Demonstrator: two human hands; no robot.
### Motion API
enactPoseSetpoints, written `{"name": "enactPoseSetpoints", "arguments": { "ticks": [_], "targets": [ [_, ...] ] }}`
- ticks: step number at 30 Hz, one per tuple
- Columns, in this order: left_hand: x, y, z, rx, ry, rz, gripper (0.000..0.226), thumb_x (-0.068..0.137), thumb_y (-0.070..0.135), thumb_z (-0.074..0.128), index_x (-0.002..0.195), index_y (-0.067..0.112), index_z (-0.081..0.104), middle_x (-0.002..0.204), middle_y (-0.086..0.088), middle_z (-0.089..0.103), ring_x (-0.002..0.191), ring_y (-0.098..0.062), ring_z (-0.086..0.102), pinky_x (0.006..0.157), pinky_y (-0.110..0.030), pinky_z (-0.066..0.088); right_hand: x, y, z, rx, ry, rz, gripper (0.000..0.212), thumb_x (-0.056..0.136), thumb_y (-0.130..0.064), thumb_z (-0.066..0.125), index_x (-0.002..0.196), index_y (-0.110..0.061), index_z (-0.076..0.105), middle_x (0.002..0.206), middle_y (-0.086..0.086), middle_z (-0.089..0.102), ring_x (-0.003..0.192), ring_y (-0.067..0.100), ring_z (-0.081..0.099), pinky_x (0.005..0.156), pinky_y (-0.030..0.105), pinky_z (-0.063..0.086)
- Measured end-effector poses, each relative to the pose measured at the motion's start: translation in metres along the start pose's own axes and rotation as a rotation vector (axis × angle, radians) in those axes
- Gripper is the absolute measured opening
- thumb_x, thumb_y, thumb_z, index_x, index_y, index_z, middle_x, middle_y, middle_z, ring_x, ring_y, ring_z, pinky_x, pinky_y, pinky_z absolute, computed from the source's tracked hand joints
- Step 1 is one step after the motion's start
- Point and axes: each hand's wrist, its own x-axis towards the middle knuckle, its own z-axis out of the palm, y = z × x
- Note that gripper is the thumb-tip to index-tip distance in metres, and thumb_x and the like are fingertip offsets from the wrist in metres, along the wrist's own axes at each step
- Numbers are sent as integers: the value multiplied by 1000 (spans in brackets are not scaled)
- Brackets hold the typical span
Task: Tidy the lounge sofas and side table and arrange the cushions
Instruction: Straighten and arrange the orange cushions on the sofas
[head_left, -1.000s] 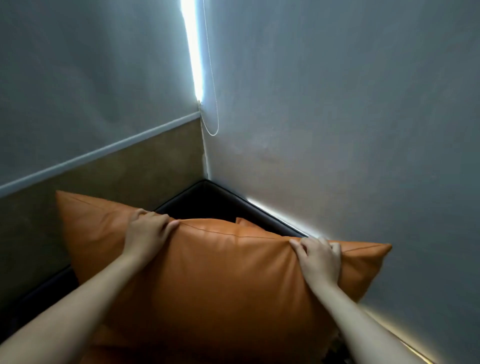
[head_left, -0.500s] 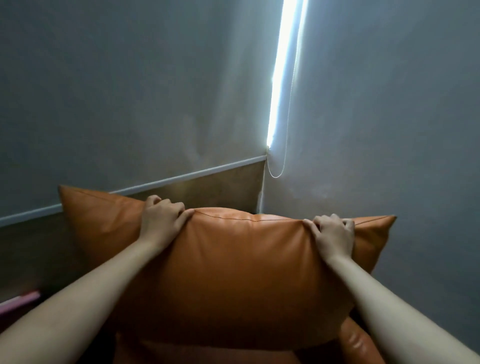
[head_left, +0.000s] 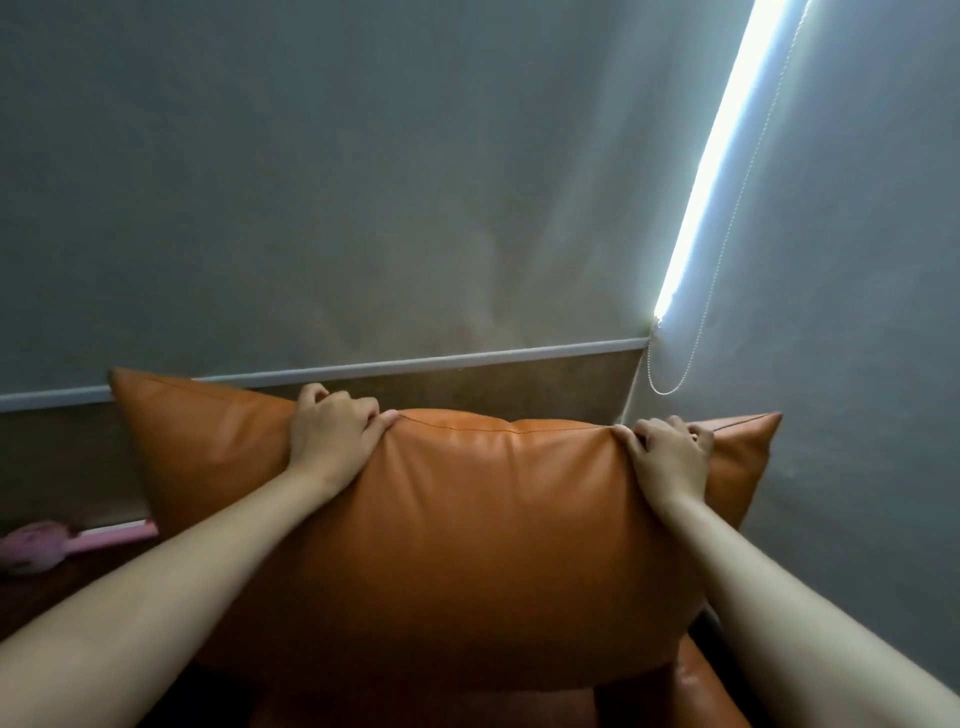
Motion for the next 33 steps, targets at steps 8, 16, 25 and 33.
{"name": "enactPoseSetpoints", "arguments": {
  "ticks": [8, 16, 25, 33],
  "targets": [
    [22, 4, 45, 38, -50, -183, 40, 96, 48, 45, 77, 22, 69, 73, -3, 66, 76, -21, 57, 91, -38, 34, 62, 4, 69, 124, -16, -82, 32, 94, -40, 57, 75, -18, 70, 83, -1, 69, 95, 25, 56, 91, 38, 21],
    [25, 7, 95, 66, -107, -223, 36, 96, 44, 51, 79, 20, 71, 74, -5, 69, 77, -22, 61, 89, -37, 33, 82, 11, 134, 188, -99, -110, 31, 96, -40, 53, 90, -19, 74, 98, -1, 73, 105, 23, 55, 95, 37, 19],
    [18, 30, 172, 22, -287, -297, 36, 98, 46, 45, 84, 22, 69, 78, -1, 68, 81, -18, 61, 97, -37, 34, 68, 53, 204, 189, -184, -89, 29, 96, -39, 54, 88, -20, 74, 92, -2, 72, 100, 22, 56, 93, 36, 20],
    [-45, 21, 261, 58, -503, -396, 39, 97, 46, 48, 72, 21, 63, 67, -2, 65, 73, -23, 62, 89, -36, 37, 26, 61, 274, 172, -304, -68, 30, 93, -36, 59, 80, -14, 73, 78, 4, 67, 91, 29, 55, 92, 39, 22]
  ]
}}
